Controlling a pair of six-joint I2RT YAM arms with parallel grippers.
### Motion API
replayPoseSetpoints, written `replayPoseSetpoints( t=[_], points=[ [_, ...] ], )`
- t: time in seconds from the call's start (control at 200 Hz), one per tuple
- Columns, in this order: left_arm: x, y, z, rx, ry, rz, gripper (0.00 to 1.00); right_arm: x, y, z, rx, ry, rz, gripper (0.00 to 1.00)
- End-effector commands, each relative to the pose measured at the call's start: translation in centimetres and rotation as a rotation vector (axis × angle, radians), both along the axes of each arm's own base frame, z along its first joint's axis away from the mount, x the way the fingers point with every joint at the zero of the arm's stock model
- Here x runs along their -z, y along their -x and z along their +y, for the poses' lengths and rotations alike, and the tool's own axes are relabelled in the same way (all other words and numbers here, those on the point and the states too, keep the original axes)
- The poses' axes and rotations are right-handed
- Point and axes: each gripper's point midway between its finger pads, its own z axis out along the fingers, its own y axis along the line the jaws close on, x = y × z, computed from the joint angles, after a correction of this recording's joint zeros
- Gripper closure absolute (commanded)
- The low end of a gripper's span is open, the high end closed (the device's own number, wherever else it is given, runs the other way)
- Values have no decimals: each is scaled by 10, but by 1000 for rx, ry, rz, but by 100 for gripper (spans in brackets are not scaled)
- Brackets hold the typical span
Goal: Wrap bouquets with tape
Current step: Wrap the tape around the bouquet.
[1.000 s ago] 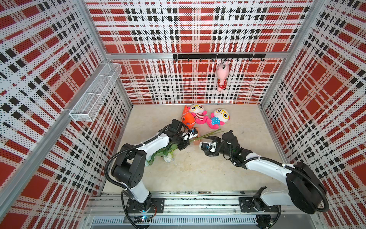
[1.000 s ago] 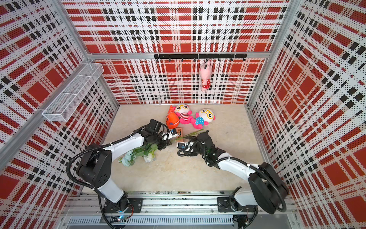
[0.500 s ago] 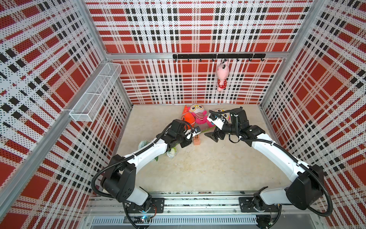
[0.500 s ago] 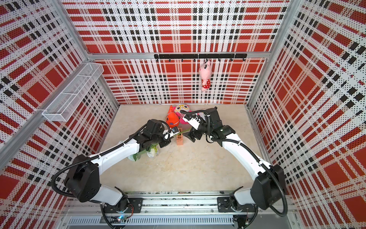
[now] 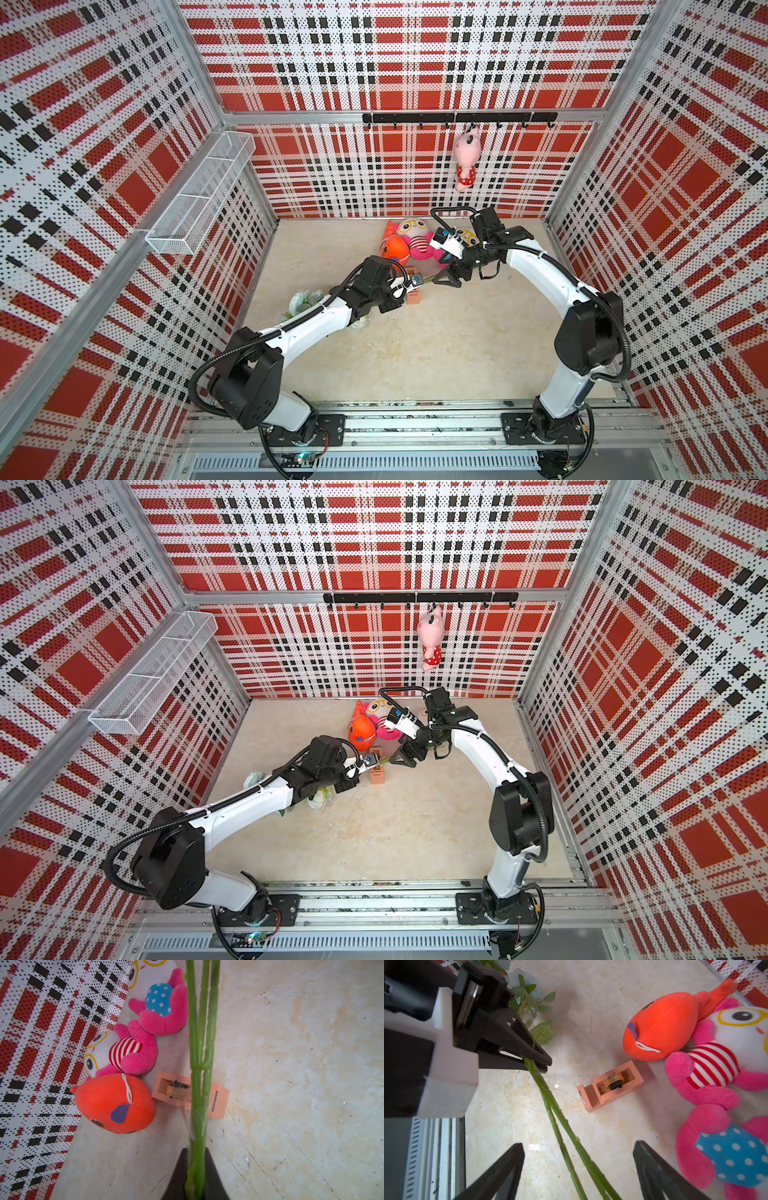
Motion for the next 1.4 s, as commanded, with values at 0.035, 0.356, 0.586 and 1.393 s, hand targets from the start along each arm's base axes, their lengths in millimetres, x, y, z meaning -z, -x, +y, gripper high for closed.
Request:
replayPoseSetpoints(
  t=[0.035,0.356,0.586,1.393],
  points=[
    [-20,-3,-3,18,-3,-100,100,5,22,7,-129,-28,97,16],
    [-20,-3,-8,34,-37,-128,100,34,21,12,-185,-9,213,39],
    [-22,-2,-11,44,-42,-141,100,52,14,15,-179,32,247,65],
    [-105,8,35,3,338,-253,50,44,-10,21,-194,-15,-266,100]
  ],
)
